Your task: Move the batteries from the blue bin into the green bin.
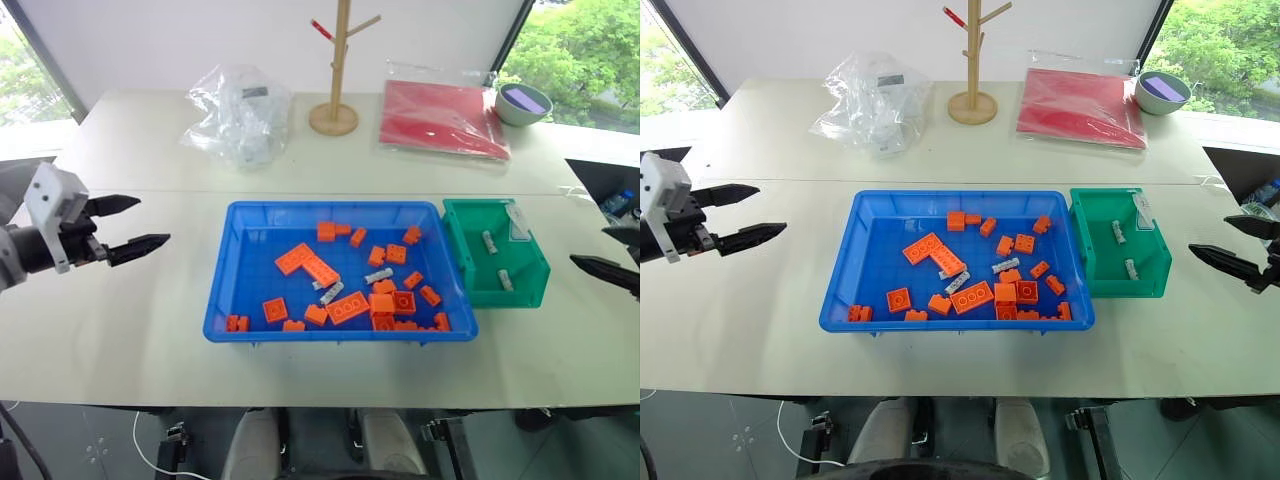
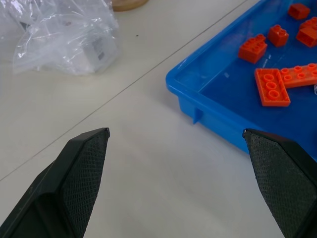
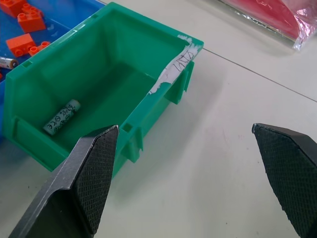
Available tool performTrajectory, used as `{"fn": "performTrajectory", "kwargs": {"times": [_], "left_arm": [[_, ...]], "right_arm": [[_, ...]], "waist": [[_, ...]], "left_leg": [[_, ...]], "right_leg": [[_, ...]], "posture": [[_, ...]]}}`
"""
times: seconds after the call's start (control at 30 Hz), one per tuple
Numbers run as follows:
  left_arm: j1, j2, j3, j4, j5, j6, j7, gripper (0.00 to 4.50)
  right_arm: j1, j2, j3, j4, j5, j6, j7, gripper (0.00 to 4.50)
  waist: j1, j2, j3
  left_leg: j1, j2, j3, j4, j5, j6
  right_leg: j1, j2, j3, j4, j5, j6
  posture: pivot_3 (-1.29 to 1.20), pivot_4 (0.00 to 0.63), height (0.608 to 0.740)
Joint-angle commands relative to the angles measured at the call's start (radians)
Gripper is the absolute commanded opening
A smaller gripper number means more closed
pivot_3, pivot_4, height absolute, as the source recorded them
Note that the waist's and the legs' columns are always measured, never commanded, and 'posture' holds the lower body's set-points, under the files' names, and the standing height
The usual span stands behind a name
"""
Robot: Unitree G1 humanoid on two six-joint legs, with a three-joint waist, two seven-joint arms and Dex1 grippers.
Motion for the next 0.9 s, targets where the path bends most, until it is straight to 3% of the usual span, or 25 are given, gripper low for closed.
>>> {"fn": "performTrajectory", "kwargs": {"times": [0.03, 0.63, 0.8, 0.9], "left_arm": [[-0.004, 0.020, 0.022, -0.028, -0.004, -0.012, -0.005, 4.50], [0.015, -0.009, 0.015, -0.120, -0.047, 0.048, 0.002, 4.50], [-0.021, -0.006, -0.006, -0.212, -0.134, 0.135, -0.022, 4.50], [-0.042, -0.006, -0.044, -0.304, -0.198, 0.192, -0.049, 4.50]], "right_arm": [[-0.018, -0.003, -0.010, 0.007, 0.003, -0.026, 0.001, 4.44], [-0.144, -0.025, 0.044, 0.127, -0.030, -0.056, -0.023, 4.44], [-0.261, -0.035, 0.084, 0.004, 0.023, 0.060, 0.007, 4.44], [-0.347, -0.001, 0.157, -0.189, 0.074, 0.196, -0.005, 4.44]], "waist": [[0.000, 0.000, 0.000], [-0.002, 0.000, 0.000], [-0.005, 0.001, 0.001], [-0.006, 0.002, 0.001]], "left_leg": [[0.000, 0.000, 0.000, 0.000, 0.000, 0.000], [0.000, 0.000, 0.001, 0.000, 0.000, 0.000], [0.000, -0.001, 0.001, 0.001, 0.000, 0.000], [0.000, 0.000, 0.001, 0.001, 0.000, 0.000]], "right_leg": [[0.000, 0.000, 0.000, 0.000, 0.000, 0.000], [0.000, 0.001, 0.001, 0.001, 0.000, 0.000], [0.000, 0.001, 0.001, 0.001, 0.000, 0.000], [-0.001, 0.001, 0.002, 0.002, 0.000, 0.001]], "posture": [[0.00, 0.150, 0.736], [0.00, 0.150, 0.736], [0.00, 0.150, 0.736], [0.00, 0.150, 0.736]]}}
